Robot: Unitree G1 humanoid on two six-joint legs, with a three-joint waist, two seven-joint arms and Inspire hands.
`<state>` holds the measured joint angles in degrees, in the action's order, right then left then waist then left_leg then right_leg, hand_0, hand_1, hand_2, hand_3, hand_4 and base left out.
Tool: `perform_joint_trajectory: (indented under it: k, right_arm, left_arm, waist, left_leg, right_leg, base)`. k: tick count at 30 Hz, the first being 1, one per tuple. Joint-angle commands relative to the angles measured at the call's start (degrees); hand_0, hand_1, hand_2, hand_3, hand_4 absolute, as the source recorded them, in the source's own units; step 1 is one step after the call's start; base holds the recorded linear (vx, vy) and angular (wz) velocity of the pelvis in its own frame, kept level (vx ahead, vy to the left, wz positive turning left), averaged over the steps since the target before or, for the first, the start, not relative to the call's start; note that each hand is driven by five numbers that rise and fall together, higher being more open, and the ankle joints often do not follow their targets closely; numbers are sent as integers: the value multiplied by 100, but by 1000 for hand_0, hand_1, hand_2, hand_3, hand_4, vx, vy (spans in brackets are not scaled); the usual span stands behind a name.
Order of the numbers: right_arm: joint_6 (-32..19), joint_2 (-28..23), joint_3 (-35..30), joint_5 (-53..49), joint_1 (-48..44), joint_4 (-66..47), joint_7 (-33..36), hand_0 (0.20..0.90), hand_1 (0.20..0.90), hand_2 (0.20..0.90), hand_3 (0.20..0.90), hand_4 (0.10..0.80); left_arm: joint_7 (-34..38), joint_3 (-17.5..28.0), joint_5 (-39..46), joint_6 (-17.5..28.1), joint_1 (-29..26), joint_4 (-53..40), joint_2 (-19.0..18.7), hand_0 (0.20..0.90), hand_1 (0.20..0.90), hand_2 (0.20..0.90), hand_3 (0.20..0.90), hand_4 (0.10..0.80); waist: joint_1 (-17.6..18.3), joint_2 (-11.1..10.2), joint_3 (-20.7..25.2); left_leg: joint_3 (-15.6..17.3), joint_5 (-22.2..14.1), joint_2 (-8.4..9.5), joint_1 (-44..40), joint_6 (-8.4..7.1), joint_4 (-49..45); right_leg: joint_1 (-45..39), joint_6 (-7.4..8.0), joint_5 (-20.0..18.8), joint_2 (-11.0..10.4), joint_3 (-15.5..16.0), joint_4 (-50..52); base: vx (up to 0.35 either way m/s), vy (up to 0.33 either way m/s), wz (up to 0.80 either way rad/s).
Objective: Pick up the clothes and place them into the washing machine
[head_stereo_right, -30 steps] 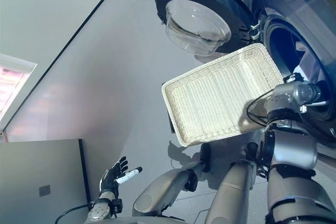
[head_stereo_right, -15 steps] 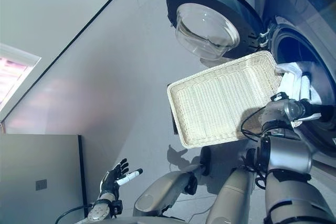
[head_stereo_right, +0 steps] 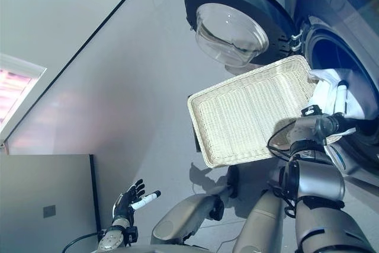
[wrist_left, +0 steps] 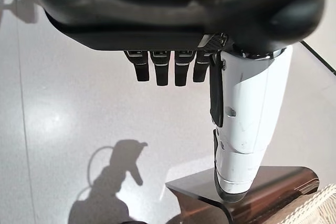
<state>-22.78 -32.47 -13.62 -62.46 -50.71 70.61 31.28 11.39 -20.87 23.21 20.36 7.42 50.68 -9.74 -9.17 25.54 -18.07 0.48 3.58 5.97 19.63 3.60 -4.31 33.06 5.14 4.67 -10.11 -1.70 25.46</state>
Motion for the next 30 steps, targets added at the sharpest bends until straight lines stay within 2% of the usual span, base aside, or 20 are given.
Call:
perform_joint_trajectory:
  k: [1, 3, 4, 5, 7, 8, 10, 11, 12, 14, 15, 16, 30]
  right_arm:
    - [-678, -378, 89, 521, -157, -712, 123, 900, 900, 900, 900, 800]
    - [-745, -491, 52, 677, -199, -892, 244, 900, 900, 900, 900, 800]
    - [-797, -573, 34, 762, -231, -1026, 318, 656, 656, 656, 656, 625]
    - [-836, -666, 48, 929, -206, -1138, 425, 200, 200, 200, 200, 300]
    - [-953, -725, 3, 1339, -213, -1640, 797, 200, 200, 200, 200, 300]
    - [-999, -913, -30, 1612, -273, -2016, 993, 200, 200, 200, 200, 300]
    - [-990, -903, -33, 1646, -269, -2047, 1029, 200, 200, 200, 200, 300]
    - [-1051, -1173, -22, 1812, -411, -2370, 1105, 200, 200, 200, 200, 300]
    - [-1046, -1176, -18, 1824, -418, -2380, 1119, 200, 200, 200, 200, 300]
    - [-1099, -1586, 142, 1661, -805, -2240, 1039, 200, 200, 200, 200, 300]
    - [-1090, -1669, 277, 1592, -961, -2155, 1008, 713, 713, 713, 713, 667]
    - [-989, -1650, 485, 1460, -1061, -2058, 776, 900, 900, 900, 900, 800]
    - [-811, -971, 396, 1437, -620, -1485, 563, 900, 900, 900, 900, 800]
  left_arm:
    - [149, 221, 206, 252, 43, 248, -276, 900, 900, 900, 900, 800]
    - [148, 190, 183, 266, 77, 219, -275, 900, 900, 900, 900, 800]
    - [150, 198, 171, 278, 84, 213, -286, 900, 900, 900, 900, 800]
    - [149, 216, 150, 294, 59, 193, -309, 900, 900, 900, 900, 800]
    - [198, 227, 101, 329, 65, 170, -330, 900, 900, 900, 900, 800]
    - [221, 242, 59, 371, 79, 107, -374, 900, 900, 900, 900, 800]
    - [223, 241, 59, 372, 78, 104, -370, 900, 900, 900, 900, 800]
    - [226, 244, 53, 416, 95, 38, -425, 900, 900, 900, 900, 800]
    - [226, 243, 55, 417, 91, 34, -418, 900, 900, 900, 900, 800]
    - [217, 225, 61, 428, 134, -86, -487, 900, 900, 900, 900, 800]
    - [218, 219, 78, 413, 121, -79, -522, 900, 900, 900, 900, 800]
    - [234, 224, 112, 396, 66, -66, -495, 900, 900, 900, 900, 800]
    - [179, 170, 219, 381, 42, 95, -255, 900, 900, 900, 900, 800]
  waist:
    - [-186, -36, 385]
    - [-191, -12, 405]
    - [-197, 3, 415]
    - [-205, 11, 422]
    - [-192, 37, 444]
    - [-191, 39, 478]
    - [-191, 45, 473]
    - [-192, 45, 520]
    - [-193, 55, 514]
    - [-226, 45, 582]
    - [-230, 26, 597]
    - [-199, 24, 577]
    - [-171, 110, 676]
  left_leg:
    - [169, 24, 99, 508, -334, -420]
    - [164, -23, 107, 487, -332, -421]
    - [161, -27, 102, 494, -331, -428]
    - [162, -30, 99, 493, -334, -428]
    - [158, 4, 93, 505, -332, -415]
    - [141, -50, 112, 484, -336, -414]
    - [148, -6, 106, 506, -334, -410]
    - [139, -55, 126, 491, -341, -405]
    - [146, -10, 121, 513, -339, -400]
    - [146, -40, 141, 495, -354, -373]
    - [153, -43, 143, 484, -357, -364]
    - [194, 18, 121, 508, -357, -324]
    - [254, -22, 93, 422, -348, -295]
  right_leg:
    - [-463, -243, -621, 4, 16, -979]
    - [-463, -233, -561, -4, 9, -964]
    - [-452, -231, -551, -5, 6, -960]
    - [-455, -229, -547, -6, 2, -962]
    - [-426, -234, -580, 8, -9, -970]
    - [-422, -229, -515, -4, -23, -953]
    - [-404, -233, -568, 1, -23, -968]
    - [-393, -223, -505, -15, -31, -943]
    - [-374, -228, -559, -11, -31, -958]
    - [-346, -219, -512, -34, -34, -928]
    - [-341, -218, -507, -32, -44, -917]
    - [-306, -221, -594, -4, -75, -965]
    - [-342, -232, -600, 35, -124, -998]
  base:
    - [52, 21, -9]
    - [69, 2, -8]
    - [37, -11, -8]
    - [0, 0, 0]
    - [31, 0, 0]
    - [75, -1, -1]
    - [15, 0, -1]
    - [1, 8, -3]
    - [33, 11, 0]
    - [30, -3, 3]
    - [40, -17, 3]
    - [-1, -17, 4]
    - [10, -1, -3]
